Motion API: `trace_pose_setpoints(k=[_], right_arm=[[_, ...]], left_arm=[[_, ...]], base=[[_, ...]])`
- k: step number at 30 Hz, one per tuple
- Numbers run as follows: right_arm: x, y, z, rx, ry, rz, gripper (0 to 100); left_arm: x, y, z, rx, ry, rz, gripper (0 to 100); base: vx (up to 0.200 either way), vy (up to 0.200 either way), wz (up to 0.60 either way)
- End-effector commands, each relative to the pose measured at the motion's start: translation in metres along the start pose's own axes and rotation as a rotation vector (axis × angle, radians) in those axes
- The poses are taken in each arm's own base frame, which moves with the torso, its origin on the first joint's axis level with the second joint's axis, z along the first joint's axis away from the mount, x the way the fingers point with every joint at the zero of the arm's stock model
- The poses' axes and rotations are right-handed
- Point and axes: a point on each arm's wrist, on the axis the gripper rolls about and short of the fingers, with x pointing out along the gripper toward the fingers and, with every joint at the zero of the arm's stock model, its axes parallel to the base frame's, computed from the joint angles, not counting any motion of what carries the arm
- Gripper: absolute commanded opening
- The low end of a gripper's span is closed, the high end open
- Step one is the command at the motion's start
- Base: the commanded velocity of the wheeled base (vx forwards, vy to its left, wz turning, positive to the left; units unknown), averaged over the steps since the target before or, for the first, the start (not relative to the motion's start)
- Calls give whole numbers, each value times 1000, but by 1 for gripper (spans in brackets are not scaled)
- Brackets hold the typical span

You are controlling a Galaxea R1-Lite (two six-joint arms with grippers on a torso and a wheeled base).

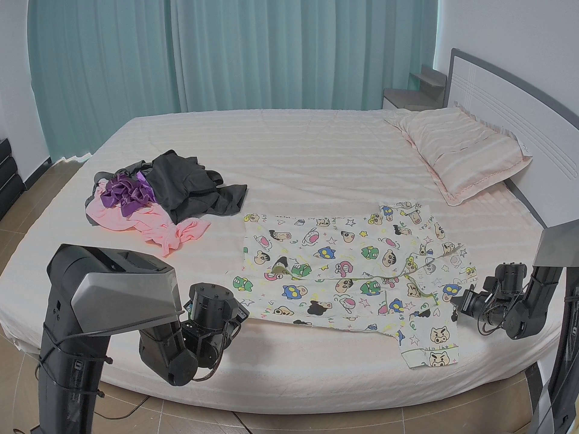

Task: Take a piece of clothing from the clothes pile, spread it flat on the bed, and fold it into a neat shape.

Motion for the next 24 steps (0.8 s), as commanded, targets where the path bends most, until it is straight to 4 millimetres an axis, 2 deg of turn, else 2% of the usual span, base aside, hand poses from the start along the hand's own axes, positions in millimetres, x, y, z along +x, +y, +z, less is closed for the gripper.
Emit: trace_pose_setpoints(k=[1, 9, 12, 15, 19, 20, 24], right_arm=[[-7, -2, 3, 6, -2, -8, 100], [-27, -32, 12, 43, -17, -89, 100], [-34, -40, 15, 64, -22, -79, 100], [-51, -47, 19, 88, -24, -26, 100], [-66, -42, 11, 78, 18, 51, 100], [-75, -37, -1, 21, 71, 107, 100], [-81, -34, -24, -119, 160, 148, 100]], left_arm=[[1, 2, -2, 2, 3, 5, 0], [2, 2, -2, 2, 3, 6, 0], [2, 2, -2, 2, 3, 6, 0], [2, 2, -2, 2, 3, 6, 0], [1, 2, -2, 3, 5, 7, 0], [2, 2, -2, 2, 3, 6, 0], [1, 2, -2, 3, 4, 7, 0]], base=[[0, 0, 0], [0, 0, 0], [0, 0, 0], [0, 0, 0], [0, 0, 0], [0, 0, 0], [0, 0, 0]])
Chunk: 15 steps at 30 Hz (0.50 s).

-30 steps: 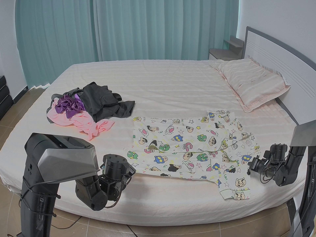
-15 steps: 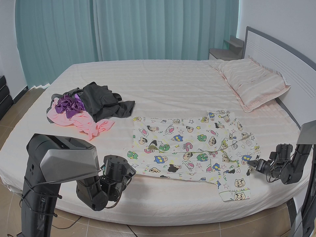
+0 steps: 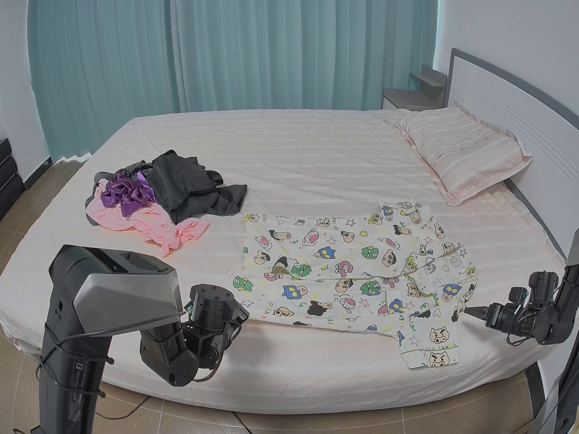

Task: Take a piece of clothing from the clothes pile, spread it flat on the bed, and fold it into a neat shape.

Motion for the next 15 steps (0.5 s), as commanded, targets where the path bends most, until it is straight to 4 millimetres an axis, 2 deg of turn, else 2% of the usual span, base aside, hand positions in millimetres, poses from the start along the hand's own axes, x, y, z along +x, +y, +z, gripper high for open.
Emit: trace_pose_setpoints(k=[1, 6, 15], right_arm=[[-14, 8, -27, -114, 103, 53, 100], [-6, 12, -45, -175, 188, 84, 100], [11, 30, -58, -228, 260, 141, 100]], left_arm=[[0, 0, 0, 0, 1, 2, 0], [0, 1, -1, 1, 3, 2, 0], [-1, 2, -1, 2, 4, 5, 0]], base=[[0, 0, 0], [0, 0, 0], [0, 0, 0]])
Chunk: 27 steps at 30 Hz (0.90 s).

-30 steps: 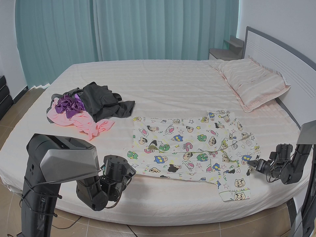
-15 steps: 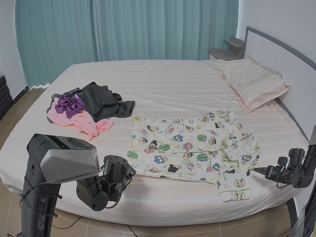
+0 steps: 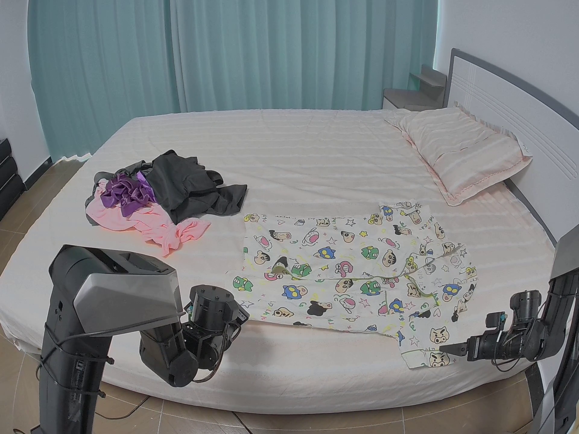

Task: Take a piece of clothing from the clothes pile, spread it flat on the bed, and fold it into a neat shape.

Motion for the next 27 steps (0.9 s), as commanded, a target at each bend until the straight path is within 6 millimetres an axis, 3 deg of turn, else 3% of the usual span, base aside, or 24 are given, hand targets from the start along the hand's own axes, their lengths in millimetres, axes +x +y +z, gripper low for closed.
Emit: trace_pose_setpoints(k=[1, 14, 15, 27], right_arm=[[13, 5, -8, -12, 50, 23, 100], [16, 6, -9, -18, 53, 30, 100], [17, 7, -7, -24, 48, 31, 0], [3, 6, -6, 20, 28, 16, 0]], left_arm=[[0, 0, 0, 0, 0, 1, 0], [0, 0, 0, -1, 0, 0, 0], [0, 0, 0, 0, 1, -1, 0], [-4, -1, 1, 1, -22, -33, 0]], base=[[0, 0, 0], [0, 0, 0], [0, 0, 0], [0, 0, 0]])
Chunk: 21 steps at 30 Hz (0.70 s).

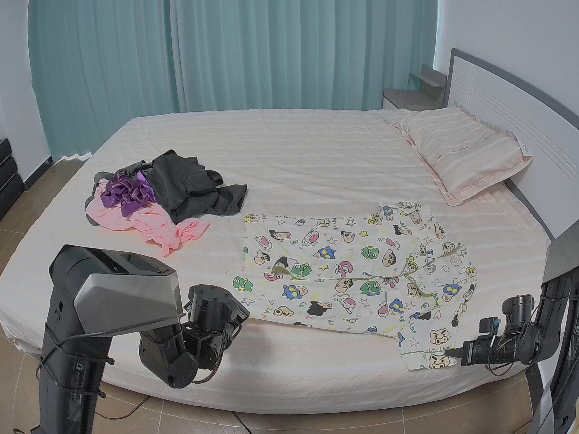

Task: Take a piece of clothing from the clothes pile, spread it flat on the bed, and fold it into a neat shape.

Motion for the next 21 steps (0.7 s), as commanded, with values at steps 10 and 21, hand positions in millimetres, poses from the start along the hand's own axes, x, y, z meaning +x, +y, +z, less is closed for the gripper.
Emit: trace_pose_setpoints(k=[10, 21], right_arm=[[-45, 14, -4, 19, -46, 4, 0], [-72, 28, -14, 4, -58, 1, 0]], left_arm=[[-14, -1, -11, 105, -30, 7, 0], [-42, 7, -11, 190, -35, 28, 0]], base=[[0, 0, 0], [0, 0, 0]])
